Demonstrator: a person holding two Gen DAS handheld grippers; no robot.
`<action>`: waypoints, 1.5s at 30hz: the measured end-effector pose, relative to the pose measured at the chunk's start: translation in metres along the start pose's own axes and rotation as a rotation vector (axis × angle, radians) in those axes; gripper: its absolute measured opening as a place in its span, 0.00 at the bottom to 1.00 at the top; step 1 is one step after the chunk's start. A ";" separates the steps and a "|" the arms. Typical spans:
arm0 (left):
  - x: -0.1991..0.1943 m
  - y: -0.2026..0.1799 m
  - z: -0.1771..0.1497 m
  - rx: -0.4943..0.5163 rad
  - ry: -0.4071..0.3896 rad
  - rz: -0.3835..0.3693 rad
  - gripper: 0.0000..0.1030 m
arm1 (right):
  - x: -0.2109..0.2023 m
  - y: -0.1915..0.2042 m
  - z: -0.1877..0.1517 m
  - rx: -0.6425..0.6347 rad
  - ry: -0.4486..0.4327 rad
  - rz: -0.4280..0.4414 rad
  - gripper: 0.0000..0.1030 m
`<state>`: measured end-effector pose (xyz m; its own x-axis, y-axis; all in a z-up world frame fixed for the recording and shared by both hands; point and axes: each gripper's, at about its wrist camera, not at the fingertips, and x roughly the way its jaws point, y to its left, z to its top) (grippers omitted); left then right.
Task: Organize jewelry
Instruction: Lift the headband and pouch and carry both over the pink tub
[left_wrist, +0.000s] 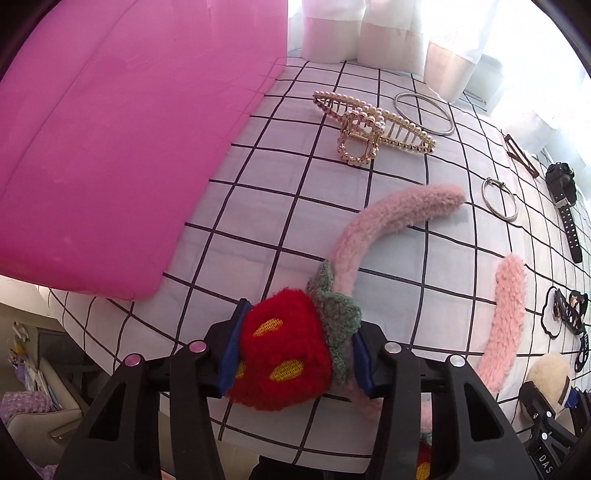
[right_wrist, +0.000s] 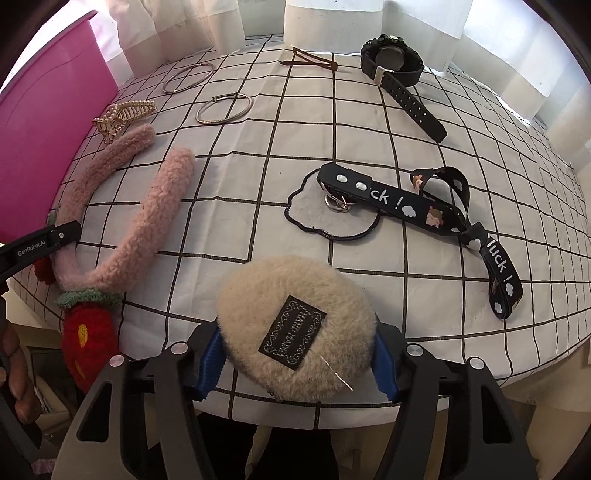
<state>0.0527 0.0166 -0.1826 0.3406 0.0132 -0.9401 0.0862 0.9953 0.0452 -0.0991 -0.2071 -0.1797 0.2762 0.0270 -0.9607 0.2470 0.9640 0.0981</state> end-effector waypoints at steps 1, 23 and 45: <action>0.000 0.000 0.000 -0.001 -0.003 -0.005 0.42 | -0.001 -0.003 0.001 0.008 -0.001 0.011 0.57; -0.150 -0.016 0.021 0.024 -0.345 -0.106 0.39 | -0.117 -0.004 0.059 -0.066 -0.305 0.064 0.56; -0.210 0.173 0.108 -0.304 -0.488 0.197 0.40 | -0.187 0.244 0.203 -0.527 -0.500 0.433 0.56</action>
<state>0.0973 0.1759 0.0590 0.7190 0.2263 -0.6571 -0.2695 0.9623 0.0366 0.0983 -0.0311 0.0766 0.6560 0.4219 -0.6259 -0.4064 0.8962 0.1782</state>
